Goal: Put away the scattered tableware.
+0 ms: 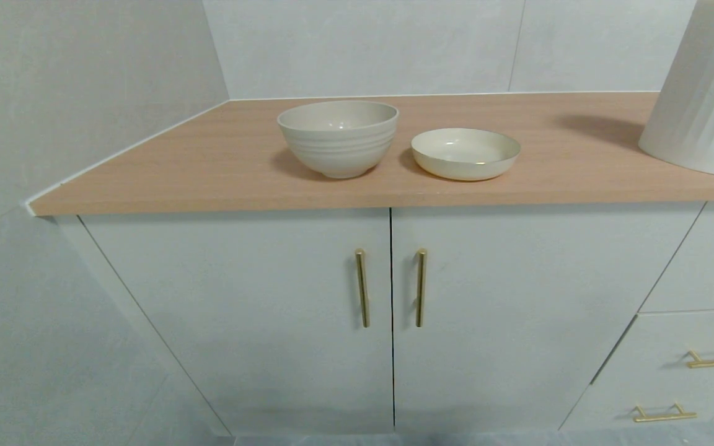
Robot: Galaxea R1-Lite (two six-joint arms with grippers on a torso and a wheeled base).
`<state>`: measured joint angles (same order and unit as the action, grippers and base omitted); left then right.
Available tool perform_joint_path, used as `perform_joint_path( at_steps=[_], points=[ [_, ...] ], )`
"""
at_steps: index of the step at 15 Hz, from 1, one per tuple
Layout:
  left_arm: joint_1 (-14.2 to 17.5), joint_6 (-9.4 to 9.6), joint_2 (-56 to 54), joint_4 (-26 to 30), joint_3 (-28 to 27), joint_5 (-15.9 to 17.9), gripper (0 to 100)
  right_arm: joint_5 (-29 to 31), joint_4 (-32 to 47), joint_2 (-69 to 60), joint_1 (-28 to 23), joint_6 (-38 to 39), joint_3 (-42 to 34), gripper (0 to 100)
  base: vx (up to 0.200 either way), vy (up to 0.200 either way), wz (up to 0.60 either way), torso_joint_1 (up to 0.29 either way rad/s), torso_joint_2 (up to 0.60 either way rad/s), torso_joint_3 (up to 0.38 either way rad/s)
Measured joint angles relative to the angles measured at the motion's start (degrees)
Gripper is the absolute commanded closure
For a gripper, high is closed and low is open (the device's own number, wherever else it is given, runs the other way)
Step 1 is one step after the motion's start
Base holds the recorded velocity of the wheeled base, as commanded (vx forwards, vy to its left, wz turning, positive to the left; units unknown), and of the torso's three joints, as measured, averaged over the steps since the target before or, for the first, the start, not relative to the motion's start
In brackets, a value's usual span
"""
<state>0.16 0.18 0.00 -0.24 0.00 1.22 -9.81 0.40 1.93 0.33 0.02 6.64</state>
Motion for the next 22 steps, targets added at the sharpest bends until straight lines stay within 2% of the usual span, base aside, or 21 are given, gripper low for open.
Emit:
perform_joint_path(
  at_steps=[6,13,15,19,22],
  points=[
    [0.00,0.00,0.00,0.02,0.00,0.01,0,-10.98,0.11,18.44,2.67,-0.13,4.71,0,0.000,0.000,0.00,0.000,0.00,0.000],
    [0.00,0.00,0.00,0.00,0.00,0.01,0,-11.86,-0.78,40.79,14.69,-0.02,14.28,0,0.000,0.000,0.00,0.000,0.00,0.000],
    [0.00,0.00,0.00,0.00,0.00,0.00,0,-11.80,-3.41,47.02,19.04,0.16,16.34,0,0.000,0.000,0.00,0.000,0.00,0.000],
    [0.00,0.00,0.00,0.00,0.00,0.01,0,-11.64,-13.84,61.61,25.11,0.22,19.72,0,0.000,0.000,0.00,0.000,0.00,0.000],
    [0.00,0.00,0.00,0.00,0.00,0.01,0,-11.56,-19.44,73.33,29.77,0.33,26.08,0,0.000,0.000,0.00,0.000,0.00,0.000]
  ],
)
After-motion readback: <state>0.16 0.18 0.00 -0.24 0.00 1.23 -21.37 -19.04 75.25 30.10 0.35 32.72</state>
